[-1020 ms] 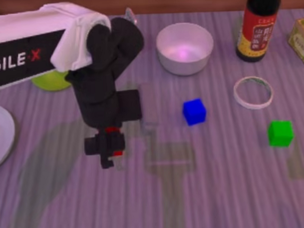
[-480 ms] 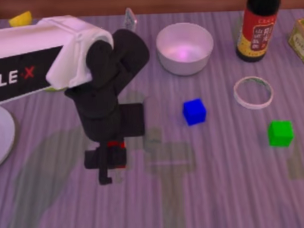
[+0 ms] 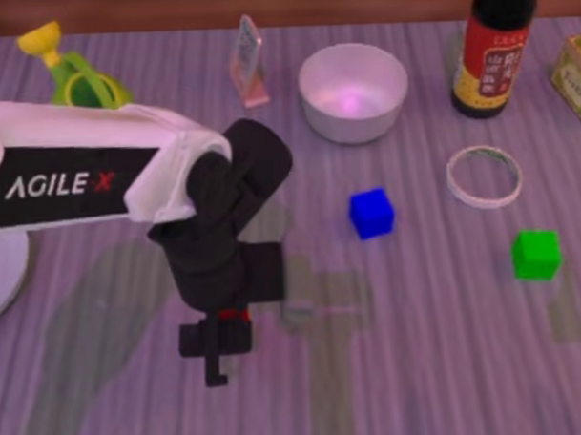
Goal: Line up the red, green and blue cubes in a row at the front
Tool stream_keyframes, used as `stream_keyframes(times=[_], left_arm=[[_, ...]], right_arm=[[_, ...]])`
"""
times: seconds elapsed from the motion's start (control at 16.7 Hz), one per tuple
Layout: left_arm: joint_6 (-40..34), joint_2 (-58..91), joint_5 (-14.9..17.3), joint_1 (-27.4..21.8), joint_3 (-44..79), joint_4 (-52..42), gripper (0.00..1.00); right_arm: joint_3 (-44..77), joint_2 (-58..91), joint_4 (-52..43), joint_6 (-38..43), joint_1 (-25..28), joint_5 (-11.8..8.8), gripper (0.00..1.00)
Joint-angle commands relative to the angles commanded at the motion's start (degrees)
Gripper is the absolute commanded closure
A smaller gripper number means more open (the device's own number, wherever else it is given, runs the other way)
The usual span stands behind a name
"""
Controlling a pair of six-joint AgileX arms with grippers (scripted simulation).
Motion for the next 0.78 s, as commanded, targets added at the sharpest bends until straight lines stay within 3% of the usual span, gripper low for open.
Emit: stream_keyframes(times=[0.24,0.78], left_arm=[[0.0,0.0,0.0,0.0,0.0,0.1,1.00],[0.0,0.0,0.0,0.0,0.0,0.1,0.32]], right_arm=[[0.0,0.0,0.0,0.0,0.0,0.0,0.00],[0.0,0.0,0.0,0.0,0.0,0.0,0.00]])
